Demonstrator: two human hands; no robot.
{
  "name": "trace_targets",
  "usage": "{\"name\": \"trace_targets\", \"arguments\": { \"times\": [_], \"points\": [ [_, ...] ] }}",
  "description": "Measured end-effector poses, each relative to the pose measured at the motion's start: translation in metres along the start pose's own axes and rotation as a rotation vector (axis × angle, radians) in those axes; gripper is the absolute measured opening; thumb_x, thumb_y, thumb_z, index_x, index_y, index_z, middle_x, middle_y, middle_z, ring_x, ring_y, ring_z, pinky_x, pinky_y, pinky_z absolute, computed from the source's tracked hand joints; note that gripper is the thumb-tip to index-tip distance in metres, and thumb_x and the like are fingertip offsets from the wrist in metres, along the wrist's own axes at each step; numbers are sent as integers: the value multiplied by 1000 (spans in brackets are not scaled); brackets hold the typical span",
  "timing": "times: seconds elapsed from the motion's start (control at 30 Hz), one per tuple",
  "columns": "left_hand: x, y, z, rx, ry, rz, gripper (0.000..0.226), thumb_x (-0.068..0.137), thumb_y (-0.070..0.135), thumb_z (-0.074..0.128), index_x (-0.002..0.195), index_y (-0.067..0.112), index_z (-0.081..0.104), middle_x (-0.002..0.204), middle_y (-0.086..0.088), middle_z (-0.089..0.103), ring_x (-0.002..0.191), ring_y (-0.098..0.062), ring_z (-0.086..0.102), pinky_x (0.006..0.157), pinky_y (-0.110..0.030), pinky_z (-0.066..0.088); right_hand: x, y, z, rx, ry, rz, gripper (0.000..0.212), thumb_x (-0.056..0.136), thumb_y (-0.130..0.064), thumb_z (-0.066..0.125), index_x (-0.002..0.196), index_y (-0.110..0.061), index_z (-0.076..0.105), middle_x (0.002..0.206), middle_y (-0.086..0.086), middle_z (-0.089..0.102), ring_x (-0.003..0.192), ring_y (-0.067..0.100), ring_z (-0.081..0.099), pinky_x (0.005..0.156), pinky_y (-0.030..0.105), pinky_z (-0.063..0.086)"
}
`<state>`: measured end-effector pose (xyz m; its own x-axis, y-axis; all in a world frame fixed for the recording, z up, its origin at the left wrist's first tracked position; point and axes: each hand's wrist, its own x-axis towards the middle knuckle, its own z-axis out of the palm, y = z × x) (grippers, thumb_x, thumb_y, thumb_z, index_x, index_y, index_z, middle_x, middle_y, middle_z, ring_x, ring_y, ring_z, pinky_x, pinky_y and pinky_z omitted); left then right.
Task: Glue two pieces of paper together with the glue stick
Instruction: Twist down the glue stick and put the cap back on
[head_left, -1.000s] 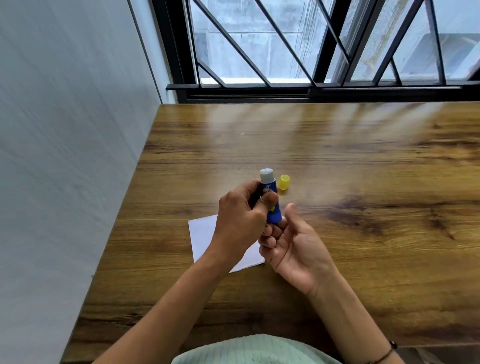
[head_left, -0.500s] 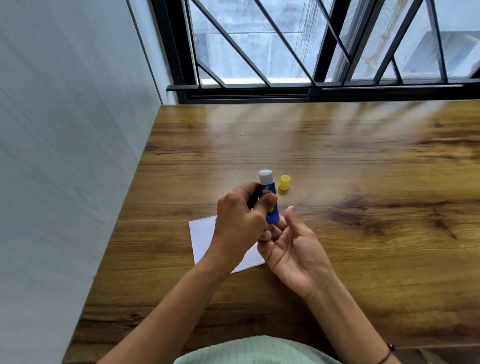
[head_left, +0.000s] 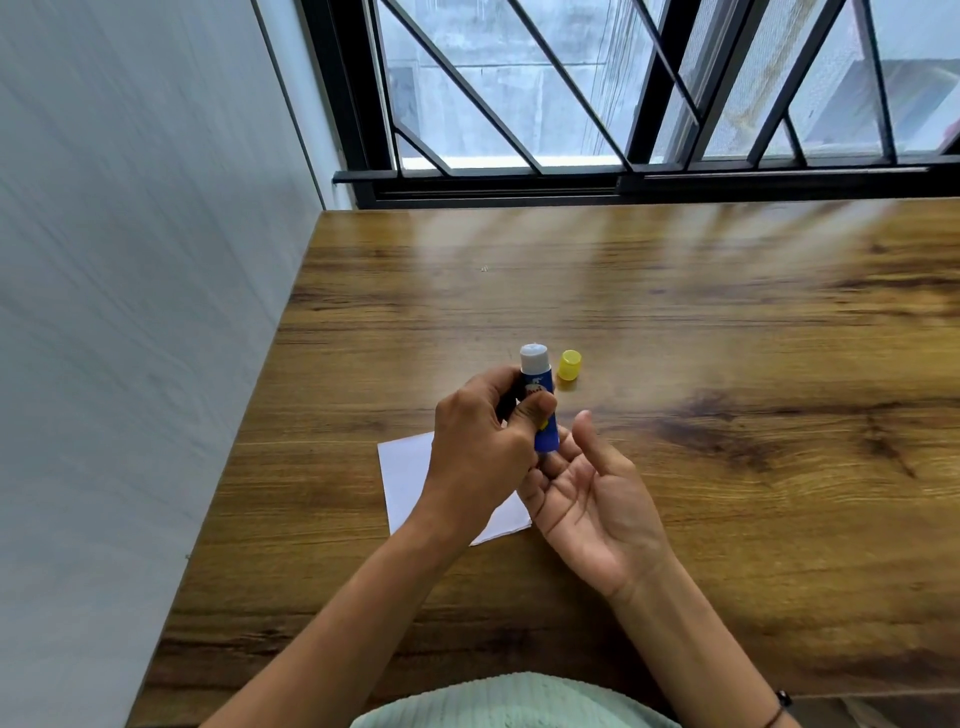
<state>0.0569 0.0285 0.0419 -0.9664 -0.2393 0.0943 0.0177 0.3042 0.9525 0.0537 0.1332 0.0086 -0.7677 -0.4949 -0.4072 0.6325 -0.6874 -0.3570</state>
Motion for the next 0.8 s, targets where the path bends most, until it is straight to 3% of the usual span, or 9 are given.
{"name": "trace_targets", "arguments": {
  "times": [0.1, 0.17, 0.23, 0.33, 0.43, 0.53, 0.63, 0.7, 0.8],
  "points": [
    [0, 0, -1, 16, 1, 6, 8, 84, 18, 58, 90, 15, 63, 80, -11, 66, 52, -11, 56, 55, -25, 51, 0, 1, 2, -11, 28, 43, 32, 78, -27, 54, 93, -1, 61, 62, 9, 64, 48, 11, 58, 45, 18, 51],
    [-1, 0, -2, 29, 5, 8, 9, 84, 17, 58, 90, 13, 64, 80, -11, 66, 51, -11, 54, 56, -27, 50, 0, 2, 2, -10, 16, 16, 26, 77, -20, 54, 93, 0, 60, 60, 10, 63, 46, 10, 57, 43, 18, 49],
    [-1, 2, -3, 20, 3, 6, 11, 85, 16, 58, 93, 13, 64, 85, -10, 67, 61, -12, 61, 63, -27, 54, 1, 2, 0, -25, 6, -42, 20, 77, -12, 55, 93, -2, 60, 67, 12, 67, 53, 14, 61, 48, 20, 53],
    [-2, 4, -2, 42, 0, 12, 17, 84, 14, 58, 99, 11, 64, 95, -10, 68, 87, -23, 64, 80, -41, 54, 3, 2, -3, -60, 3, -118, 20, 73, -2, 57, 93, -5, 60, 79, 13, 71, 69, 19, 68, 65, 26, 58],
    [-3, 4, -2, 48, 5, 18, 17, 84, 13, 58, 99, 10, 64, 96, -9, 68, 89, -23, 63, 82, -43, 54, 3, 2, -5, -56, 0, -135, 22, 72, 0, 57, 93, -5, 61, 84, 13, 72, 76, 21, 69, 72, 28, 57],
    [-3, 5, -3, 36, 7, 14, 15, 83, 13, 58, 97, 12, 64, 93, -8, 68, 87, -23, 64, 81, -42, 54, 2, 0, -3, -18, -11, -63, 25, 80, -17, 58, 100, -3, 63, 91, 15, 71, 81, 21, 68, 80, 30, 54],
    [-2, 3, -2, 32, -2, 9, 14, 84, 15, 58, 96, 12, 64, 91, -9, 68, 77, -17, 64, 73, -36, 55, 2, 0, 0, -3, 12, 35, 37, 91, -32, 43, 96, -2, 62, 74, 13, 69, 61, 17, 65, 59, 25, 58],
    [-2, 3, -2, 27, -5, 10, 10, 84, 16, 57, 92, 15, 63, 84, -8, 67, 55, -7, 59, 59, -28, 53, 2, 2, 0, -4, 25, 56, 32, 92, -27, 41, 92, -2, 60, 59, 9, 63, 46, 12, 57, 44, 21, 50],
    [-2, 2, 0, 39, -6, 11, 12, 84, 17, 57, 94, 14, 64, 84, -8, 67, 55, -9, 56, 59, -30, 52, 2, 3, 1, -12, 4, 13, 22, 82, -19, 50, 91, -2, 62, 60, 9, 62, 46, 10, 54, 47, 20, 50]
  ]
}}
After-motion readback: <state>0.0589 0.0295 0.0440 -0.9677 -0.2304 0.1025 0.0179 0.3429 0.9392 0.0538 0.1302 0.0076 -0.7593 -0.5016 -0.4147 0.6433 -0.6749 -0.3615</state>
